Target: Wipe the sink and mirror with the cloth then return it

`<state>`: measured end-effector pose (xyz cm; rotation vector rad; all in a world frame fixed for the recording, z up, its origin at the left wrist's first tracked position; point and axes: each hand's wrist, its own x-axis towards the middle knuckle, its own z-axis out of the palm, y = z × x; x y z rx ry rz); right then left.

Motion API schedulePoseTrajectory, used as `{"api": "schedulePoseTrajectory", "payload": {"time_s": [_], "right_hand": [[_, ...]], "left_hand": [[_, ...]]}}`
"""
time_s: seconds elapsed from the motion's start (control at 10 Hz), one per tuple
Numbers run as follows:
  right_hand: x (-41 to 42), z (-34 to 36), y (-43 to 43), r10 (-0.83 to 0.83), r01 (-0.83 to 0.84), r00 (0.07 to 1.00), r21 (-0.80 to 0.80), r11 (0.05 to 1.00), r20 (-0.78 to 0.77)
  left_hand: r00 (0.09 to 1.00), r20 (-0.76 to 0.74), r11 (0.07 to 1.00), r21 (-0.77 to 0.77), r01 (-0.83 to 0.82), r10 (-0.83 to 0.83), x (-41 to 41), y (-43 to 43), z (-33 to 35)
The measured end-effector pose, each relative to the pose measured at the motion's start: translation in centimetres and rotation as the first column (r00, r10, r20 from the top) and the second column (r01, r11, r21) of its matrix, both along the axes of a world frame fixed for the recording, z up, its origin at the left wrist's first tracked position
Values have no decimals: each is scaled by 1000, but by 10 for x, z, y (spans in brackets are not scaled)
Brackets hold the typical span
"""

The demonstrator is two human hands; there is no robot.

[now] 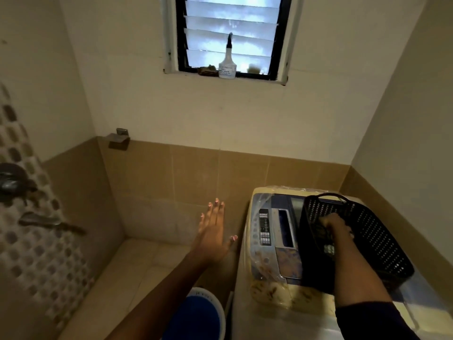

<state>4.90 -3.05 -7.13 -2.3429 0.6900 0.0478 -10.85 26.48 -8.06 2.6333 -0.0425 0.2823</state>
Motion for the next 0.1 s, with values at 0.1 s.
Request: {"api": "schedulePoseTrajectory", "payload": {"time_s": [0.1], "right_hand": [[-9, 16, 30, 43, -37, 997, -76, 996, 66]], "left_hand": [[996, 74, 998, 27, -53, 51, -4, 12, 19]]}}
